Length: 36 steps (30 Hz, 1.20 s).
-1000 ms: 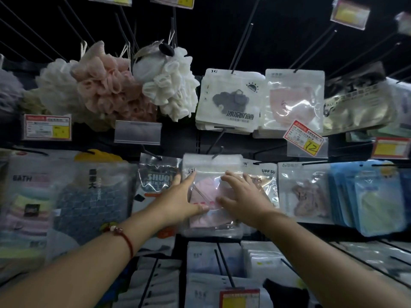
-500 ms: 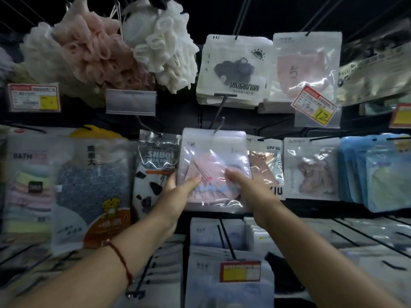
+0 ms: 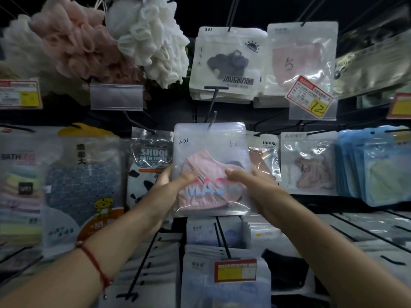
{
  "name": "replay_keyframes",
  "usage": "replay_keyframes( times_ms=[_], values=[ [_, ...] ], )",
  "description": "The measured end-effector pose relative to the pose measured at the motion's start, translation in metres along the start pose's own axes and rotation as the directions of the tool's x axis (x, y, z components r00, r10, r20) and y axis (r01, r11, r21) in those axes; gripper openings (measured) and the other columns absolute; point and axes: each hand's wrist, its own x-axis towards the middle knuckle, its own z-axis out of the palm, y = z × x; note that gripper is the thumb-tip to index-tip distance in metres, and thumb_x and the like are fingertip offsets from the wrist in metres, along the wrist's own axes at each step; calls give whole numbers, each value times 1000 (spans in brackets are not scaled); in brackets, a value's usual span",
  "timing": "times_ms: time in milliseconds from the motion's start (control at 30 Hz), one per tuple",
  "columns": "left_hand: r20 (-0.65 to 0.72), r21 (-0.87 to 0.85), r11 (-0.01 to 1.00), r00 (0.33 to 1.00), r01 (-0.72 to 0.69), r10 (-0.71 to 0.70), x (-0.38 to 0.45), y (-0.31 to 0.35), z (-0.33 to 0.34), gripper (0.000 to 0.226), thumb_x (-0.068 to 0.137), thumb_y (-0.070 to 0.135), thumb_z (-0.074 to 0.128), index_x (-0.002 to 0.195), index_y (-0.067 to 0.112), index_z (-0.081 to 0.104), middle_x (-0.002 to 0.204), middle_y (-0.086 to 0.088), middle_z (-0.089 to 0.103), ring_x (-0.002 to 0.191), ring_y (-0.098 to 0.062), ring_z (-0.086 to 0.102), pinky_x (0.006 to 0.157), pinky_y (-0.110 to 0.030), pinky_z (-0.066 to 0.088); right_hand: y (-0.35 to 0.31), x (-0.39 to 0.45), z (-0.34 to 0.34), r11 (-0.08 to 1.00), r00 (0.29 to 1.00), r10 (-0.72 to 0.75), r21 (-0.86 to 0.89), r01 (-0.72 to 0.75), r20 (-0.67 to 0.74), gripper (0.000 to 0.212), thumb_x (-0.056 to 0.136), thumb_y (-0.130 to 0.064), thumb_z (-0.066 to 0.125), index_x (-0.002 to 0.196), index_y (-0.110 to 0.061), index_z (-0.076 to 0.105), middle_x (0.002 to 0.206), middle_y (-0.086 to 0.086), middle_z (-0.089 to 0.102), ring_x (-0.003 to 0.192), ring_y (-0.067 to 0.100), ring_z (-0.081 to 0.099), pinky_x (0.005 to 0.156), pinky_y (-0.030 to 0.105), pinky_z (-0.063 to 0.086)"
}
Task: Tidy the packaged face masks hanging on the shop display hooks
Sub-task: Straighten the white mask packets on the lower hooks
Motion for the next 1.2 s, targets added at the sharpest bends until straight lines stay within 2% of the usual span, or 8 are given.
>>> replay_keyframes(
  times_ms=[133, 267, 367, 533, 633, 833, 1100, 1200],
  values=[
    [-72, -61, 995, 995, -77, 72, -7, -9, 18, 34, 85, 23, 74, 109, 43, 61, 104, 5, 76, 98, -18, 74, 88, -38, 56, 9, 0, 11, 1000, 994, -20, 22, 22, -104, 41, 86, -21, 72, 123, -12, 56, 101, 16, 74, 86, 30, 74, 67, 34, 60],
    [-111, -47, 996, 991, -74, 69, -16, -7, 18, 41, 67, 46, 75, 103, 52, 57, 108, 17, 71, 104, -7, 68, 89, -28, 49, 13, 1, 5, 1000, 999, -11, -10, 10, -41, 46, 88, -28, 71, 128, -15, 55, 107, 12, 73, 92, 29, 73, 76, 36, 59],
    [-135, 160, 985, 987, -68, 91, -20, 1, 11, 76, 70, 58, 71, 138, 51, 39, 131, 27, 54, 117, -3, 57, 98, -33, 46, 11, 0, 3, 980, 989, -63, -193, 36, -135, 76, 79, -50, 74, 143, -27, 41, 127, 2, 65, 108, 24, 68, 94, 46, 54],
    [-1, 710, 645, 916, -281, 400, -13, 27, -5, 94, 80, 64, 65, 151, 58, 3, 165, 21, -7, 152, -9, 9, 119, -41, 23, -23, -13, 10, 487, 863, -505, -834, 259, -27, 89, 86, -58, 60, 156, -36, 8, 164, -14, -1, 150, 8, 1, 121, 38, 13],
    [62, 838, 477, 915, -265, 399, 5, 50, -4, 85, 83, 71, 56, 152, 53, 11, 163, 21, -18, 153, -9, -7, 120, -45, 13, -48, -5, 17, 295, 896, -436, -926, 234, 87, 79, 91, -60, 51, 155, -34, 14, 164, -12, 0, 150, 11, -6, 119, 37, 7],
    [26, 962, 263, 978, -81, 207, 44, 69, 4, 95, 82, 76, 51, 157, 43, 3, 164, 10, -22, 153, -20, -14, 123, -50, 8, -61, 28, 23, 185, 963, -254, -973, 141, 91, 78, 93, -55, 53, 156, -28, 15, 165, -5, 0, 151, 22, -1, 119, 42, 14],
    [33, 915, 386, 974, -121, 226, 49, 53, 4, 92, 86, 71, 53, 157, 41, 2, 161, 11, -30, 154, -23, -10, 122, -51, 15, -47, 36, 13, 272, 947, -300, -942, 197, 111, 81, 93, -53, 56, 156, -30, 12, 165, -5, -6, 151, 20, -6, 121, 42, 11],
    [-3, 800, 575, 957, -171, 289, 36, 44, 3, 94, 87, 68, 55, 155, 47, -6, 161, 11, -32, 154, -20, -3, 122, -50, 17, -37, 28, 13, 538, 944, -330, -822, 186, -2, 89, 88, -49, 65, 156, -34, 9, 165, -6, 2, 150, 17, 12, 120, 41, 22]
  ],
)
